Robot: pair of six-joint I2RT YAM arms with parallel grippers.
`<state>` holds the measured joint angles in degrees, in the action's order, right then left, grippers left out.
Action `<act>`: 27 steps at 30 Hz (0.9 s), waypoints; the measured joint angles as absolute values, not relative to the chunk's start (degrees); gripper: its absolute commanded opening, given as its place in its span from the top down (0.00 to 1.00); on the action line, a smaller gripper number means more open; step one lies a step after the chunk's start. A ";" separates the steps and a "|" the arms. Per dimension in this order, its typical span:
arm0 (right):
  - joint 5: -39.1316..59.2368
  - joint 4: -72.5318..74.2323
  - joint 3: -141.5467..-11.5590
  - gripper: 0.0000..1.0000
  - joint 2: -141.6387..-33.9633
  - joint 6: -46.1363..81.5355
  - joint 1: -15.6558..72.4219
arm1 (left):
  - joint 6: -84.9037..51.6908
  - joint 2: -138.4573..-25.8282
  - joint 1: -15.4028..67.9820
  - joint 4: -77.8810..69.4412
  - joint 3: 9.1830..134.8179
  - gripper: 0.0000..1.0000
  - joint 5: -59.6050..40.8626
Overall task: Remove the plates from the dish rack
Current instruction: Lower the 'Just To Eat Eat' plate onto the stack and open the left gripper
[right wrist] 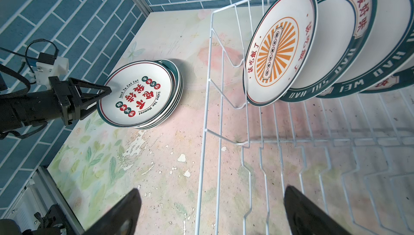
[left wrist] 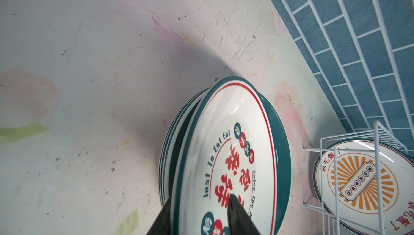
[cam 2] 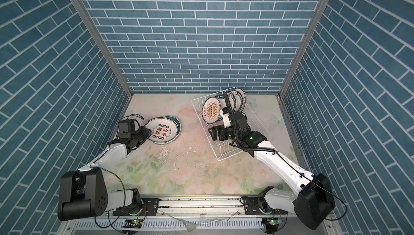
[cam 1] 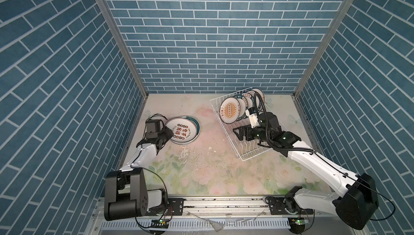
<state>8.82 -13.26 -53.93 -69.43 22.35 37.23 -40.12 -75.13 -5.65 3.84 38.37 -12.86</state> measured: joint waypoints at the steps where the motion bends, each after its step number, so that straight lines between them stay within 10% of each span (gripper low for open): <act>1: 8.82 -13.26 -53.89 0.01 -69.43 22.20 37.23 | -40.12 -75.55 -5.65 4.05 38.44 0.56 -12.95; 22: 8.82 -13.28 -53.87 0.01 -69.49 22.02 37.23 | -39.90 -79.24 -5.65 5.28 40.80 0.35 -14.96; 24: 8.71 -13.32 -53.87 0.01 -69.54 22.02 37.23 | -39.88 -79.24 -5.63 5.21 40.80 0.29 -15.22; 25: 8.38 -13.37 -53.87 0.01 -69.56 22.02 37.23 | -39.90 -79.18 -5.61 5.10 40.80 0.04 -15.31; 27: 7.49 -13.54 -53.87 0.01 -69.65 22.00 37.23 | -39.59 -78.70 -5.61 4.93 40.80 0.01 -15.49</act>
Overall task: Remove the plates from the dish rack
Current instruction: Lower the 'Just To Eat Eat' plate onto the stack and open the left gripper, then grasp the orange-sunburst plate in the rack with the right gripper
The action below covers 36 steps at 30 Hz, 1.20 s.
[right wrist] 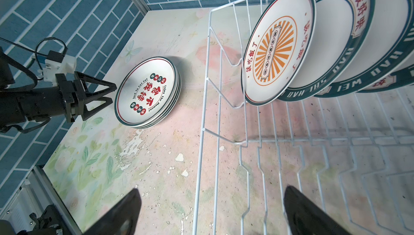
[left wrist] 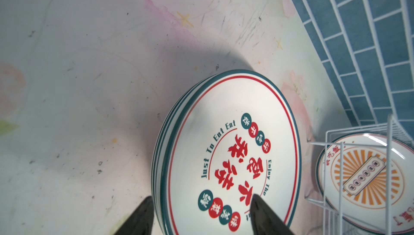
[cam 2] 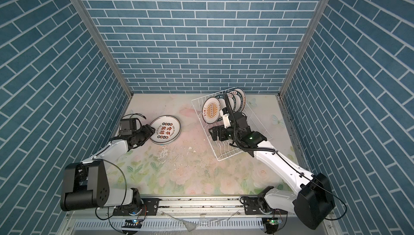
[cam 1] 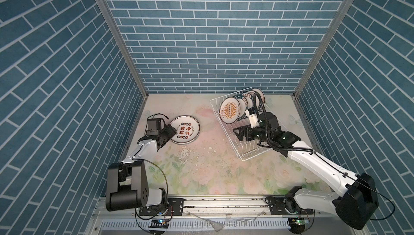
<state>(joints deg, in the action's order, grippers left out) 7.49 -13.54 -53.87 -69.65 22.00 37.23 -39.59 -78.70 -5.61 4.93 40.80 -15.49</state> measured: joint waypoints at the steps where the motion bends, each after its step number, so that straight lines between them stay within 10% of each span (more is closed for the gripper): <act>1: 6.76 -13.74 -53.87 0.01 -69.73 22.00 37.23 | -39.62 -78.26 -5.61 4.89 40.77 0.01 -15.53; 15: -3.92 -18.81 -62.87 0.01 -81.97 18.70 36.49 | -40.42 -75.16 -0.99 0.91 39.90 0.01 -17.45; 36: -12.29 -20.49 -86.78 0.26 -105.23 16.36 33.85 | -36.99 -71.77 7.92 3.20 40.91 0.01 -11.84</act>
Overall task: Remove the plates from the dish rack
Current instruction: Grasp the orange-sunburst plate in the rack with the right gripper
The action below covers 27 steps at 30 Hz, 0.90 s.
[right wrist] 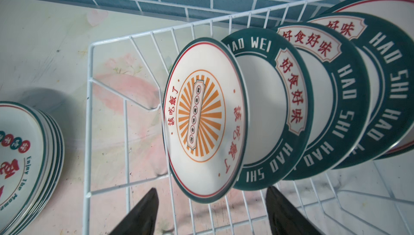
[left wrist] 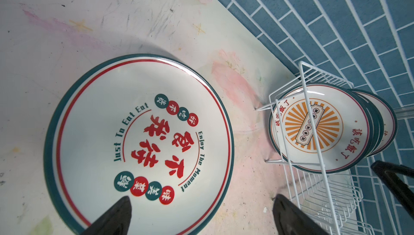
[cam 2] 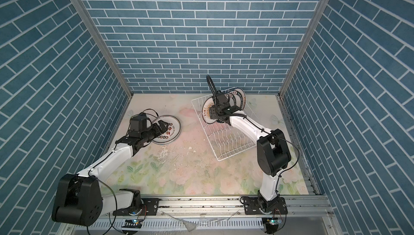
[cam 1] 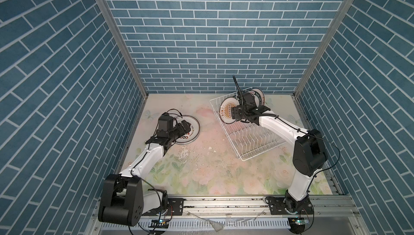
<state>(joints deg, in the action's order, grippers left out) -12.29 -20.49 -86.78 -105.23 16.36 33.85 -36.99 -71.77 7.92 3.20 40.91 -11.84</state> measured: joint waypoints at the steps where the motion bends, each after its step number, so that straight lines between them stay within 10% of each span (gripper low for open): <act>1: -12.29 -20.36 -87.24 0.28 -105.45 16.23 33.43 | -36.49 -71.55 7.92 3.20 40.91 0.01 -12.01; 27: -2.87 -12.95 -90.56 0.67 -116.49 16.03 29.43 | -34.96 -68.93 7.92 -0.84 38.72 0.01 -14.13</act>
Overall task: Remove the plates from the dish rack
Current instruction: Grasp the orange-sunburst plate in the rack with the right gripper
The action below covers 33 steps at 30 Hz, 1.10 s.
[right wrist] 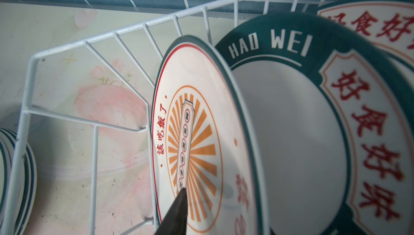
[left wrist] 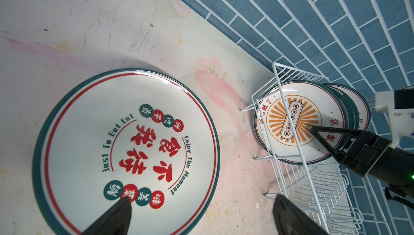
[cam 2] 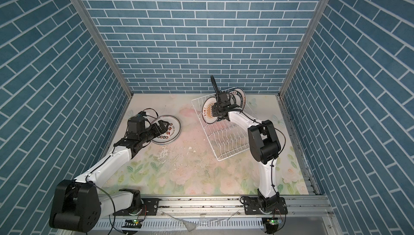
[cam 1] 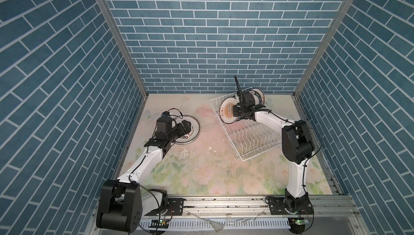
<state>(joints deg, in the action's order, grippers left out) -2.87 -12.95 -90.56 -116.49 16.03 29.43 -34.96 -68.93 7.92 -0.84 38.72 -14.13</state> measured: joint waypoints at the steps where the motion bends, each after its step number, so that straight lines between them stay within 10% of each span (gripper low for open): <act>1: -2.59 -12.73 -90.56 0.70 -116.49 16.03 29.34 | -34.98 -68.99 7.92 -1.02 38.70 0.01 -14.22; 17: 1.19 -8.45 -90.61 0.97 -115.96 14.48 28.86 | -35.27 -71.26 7.90 -1.85 38.70 0.01 -15.05; 33: -0.47 -8.10 -88.25 1.00 -112.44 7.62 29.56 | -35.33 -70.87 7.90 -1.52 38.70 0.01 -12.23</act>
<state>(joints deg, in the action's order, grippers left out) -0.47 -8.10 -88.25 -112.44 7.62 29.56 -35.33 -70.87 7.90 -1.52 38.70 -12.23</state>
